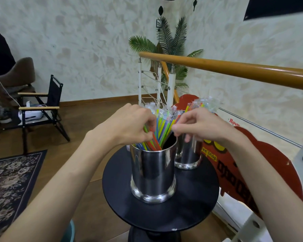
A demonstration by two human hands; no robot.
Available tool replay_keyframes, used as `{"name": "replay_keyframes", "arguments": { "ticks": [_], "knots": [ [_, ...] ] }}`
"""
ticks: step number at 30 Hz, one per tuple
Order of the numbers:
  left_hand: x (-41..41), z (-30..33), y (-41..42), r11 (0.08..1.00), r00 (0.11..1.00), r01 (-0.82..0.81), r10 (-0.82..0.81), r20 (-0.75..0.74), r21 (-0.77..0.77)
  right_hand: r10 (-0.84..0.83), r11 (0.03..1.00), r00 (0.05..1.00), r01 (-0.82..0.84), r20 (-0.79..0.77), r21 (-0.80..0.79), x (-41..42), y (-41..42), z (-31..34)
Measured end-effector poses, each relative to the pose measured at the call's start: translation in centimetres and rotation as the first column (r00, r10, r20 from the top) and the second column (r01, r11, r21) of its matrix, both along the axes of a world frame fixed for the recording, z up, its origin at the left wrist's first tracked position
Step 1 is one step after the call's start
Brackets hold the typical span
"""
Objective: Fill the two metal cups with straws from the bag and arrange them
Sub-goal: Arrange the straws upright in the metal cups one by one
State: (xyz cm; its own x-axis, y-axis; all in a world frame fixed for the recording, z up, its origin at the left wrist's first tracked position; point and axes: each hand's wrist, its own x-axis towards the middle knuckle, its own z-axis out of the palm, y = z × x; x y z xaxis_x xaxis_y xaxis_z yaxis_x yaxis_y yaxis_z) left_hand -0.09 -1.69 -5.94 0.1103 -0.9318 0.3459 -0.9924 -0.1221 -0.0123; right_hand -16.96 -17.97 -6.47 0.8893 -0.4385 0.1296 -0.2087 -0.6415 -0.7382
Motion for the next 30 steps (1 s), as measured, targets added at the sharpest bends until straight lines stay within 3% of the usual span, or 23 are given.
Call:
{"name": "replay_keyframes", "arguments": {
  "ticks": [3,8,11,15,21,30],
  "knots": [
    [0.0,-0.3,-0.1,1.000,0.999,0.002,-0.001,0.053,-0.018,-0.187,0.974,0.982,0.186,0.003,-0.131,-0.2,-0.7,0.0],
    [-0.3,-0.9,-1.2,0.995,0.991,-0.071,0.078,0.110,-0.064,-0.264,0.950,0.963,0.252,-0.043,-0.186,1.7,-0.5,-2.0],
    [-0.6,-1.1,-1.4,0.993,0.978,-0.110,0.116,0.171,-0.043,-0.252,0.943,0.965,0.261,0.073,-0.204,2.5,-0.3,-2.6],
    [-0.6,-1.2,-1.4,0.994,0.984,-0.100,0.106,0.145,-0.047,-0.211,0.950,0.962,0.243,0.172,-0.195,2.8,-0.1,-2.6],
    [-0.9,-1.7,-1.9,0.981,0.981,-0.192,0.193,0.030,-0.030,-0.217,0.953,0.973,0.229,0.079,-0.198,3.4,-0.1,-3.1],
    [-2.4,-3.1,-3.2,0.943,0.933,-0.327,0.333,0.136,-0.068,-0.189,0.957,0.971,0.215,0.144,-0.193,3.8,-0.2,-3.3]
  ]
}}
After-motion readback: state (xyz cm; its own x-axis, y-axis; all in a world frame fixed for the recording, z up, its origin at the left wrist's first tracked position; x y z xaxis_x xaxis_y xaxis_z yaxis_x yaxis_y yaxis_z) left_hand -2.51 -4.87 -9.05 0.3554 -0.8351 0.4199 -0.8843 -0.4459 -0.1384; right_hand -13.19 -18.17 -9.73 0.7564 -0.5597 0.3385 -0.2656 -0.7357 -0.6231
